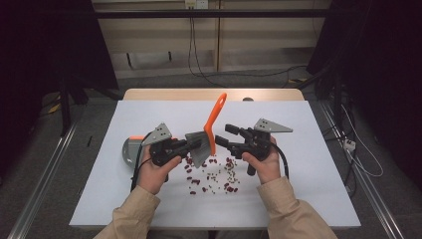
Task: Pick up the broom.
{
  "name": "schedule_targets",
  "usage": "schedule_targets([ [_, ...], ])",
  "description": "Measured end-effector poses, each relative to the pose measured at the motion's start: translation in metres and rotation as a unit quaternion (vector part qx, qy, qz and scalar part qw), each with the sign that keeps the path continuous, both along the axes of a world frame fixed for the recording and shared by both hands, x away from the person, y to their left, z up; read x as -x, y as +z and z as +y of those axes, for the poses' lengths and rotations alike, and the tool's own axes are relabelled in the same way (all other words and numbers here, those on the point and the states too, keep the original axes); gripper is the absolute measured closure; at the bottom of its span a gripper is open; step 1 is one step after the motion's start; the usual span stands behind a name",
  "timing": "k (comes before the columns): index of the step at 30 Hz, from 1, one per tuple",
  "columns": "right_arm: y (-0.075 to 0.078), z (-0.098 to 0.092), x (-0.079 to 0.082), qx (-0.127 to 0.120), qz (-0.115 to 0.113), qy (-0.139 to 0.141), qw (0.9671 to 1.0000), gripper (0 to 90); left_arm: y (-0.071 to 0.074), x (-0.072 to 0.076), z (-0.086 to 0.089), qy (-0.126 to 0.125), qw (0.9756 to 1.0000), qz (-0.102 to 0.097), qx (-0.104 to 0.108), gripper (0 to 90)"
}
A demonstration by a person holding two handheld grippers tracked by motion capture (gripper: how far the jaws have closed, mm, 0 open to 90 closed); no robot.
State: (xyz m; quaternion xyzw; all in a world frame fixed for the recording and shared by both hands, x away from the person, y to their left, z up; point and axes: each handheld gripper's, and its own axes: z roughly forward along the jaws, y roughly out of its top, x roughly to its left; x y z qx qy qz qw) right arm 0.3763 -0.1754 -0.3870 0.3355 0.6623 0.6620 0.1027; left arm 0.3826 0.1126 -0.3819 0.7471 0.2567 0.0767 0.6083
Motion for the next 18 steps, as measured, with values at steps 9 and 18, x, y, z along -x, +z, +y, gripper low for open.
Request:
schedule_targets([
  [9, -0.011, 0.009, -0.001, 0.043, 0.016, 0.027, 0.9986, 25.6, 0.003, 0.000, -0.003, -0.007, 1.0000, 0.000, 0.003, 85.4],
  [18, -0.026, 0.020, -0.009, 0.074, 0.039, 0.058, 0.9948, 24.7, 0.004, 0.000, -0.004, -0.015, 0.9998, -0.001, 0.011, 85.6],
])
